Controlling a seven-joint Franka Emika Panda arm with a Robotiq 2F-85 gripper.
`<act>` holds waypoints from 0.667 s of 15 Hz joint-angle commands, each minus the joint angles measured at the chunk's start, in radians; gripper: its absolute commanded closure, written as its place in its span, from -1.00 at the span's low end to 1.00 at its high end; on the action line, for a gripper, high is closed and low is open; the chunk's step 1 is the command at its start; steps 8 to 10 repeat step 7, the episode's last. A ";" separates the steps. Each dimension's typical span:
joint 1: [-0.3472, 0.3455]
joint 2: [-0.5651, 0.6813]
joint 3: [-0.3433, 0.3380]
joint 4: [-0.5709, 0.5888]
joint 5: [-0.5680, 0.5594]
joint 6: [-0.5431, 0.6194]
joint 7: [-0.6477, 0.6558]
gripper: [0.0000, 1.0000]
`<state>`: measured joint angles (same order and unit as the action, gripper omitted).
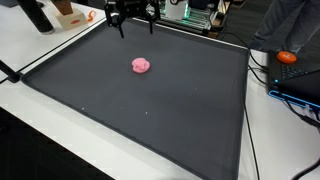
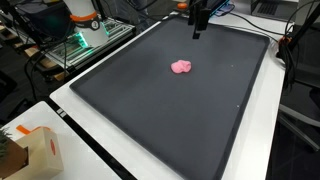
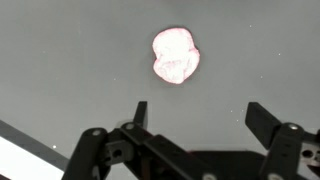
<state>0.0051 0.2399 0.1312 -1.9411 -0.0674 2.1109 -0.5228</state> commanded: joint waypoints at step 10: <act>0.009 -0.024 -0.011 -0.008 0.005 -0.002 0.011 -1.00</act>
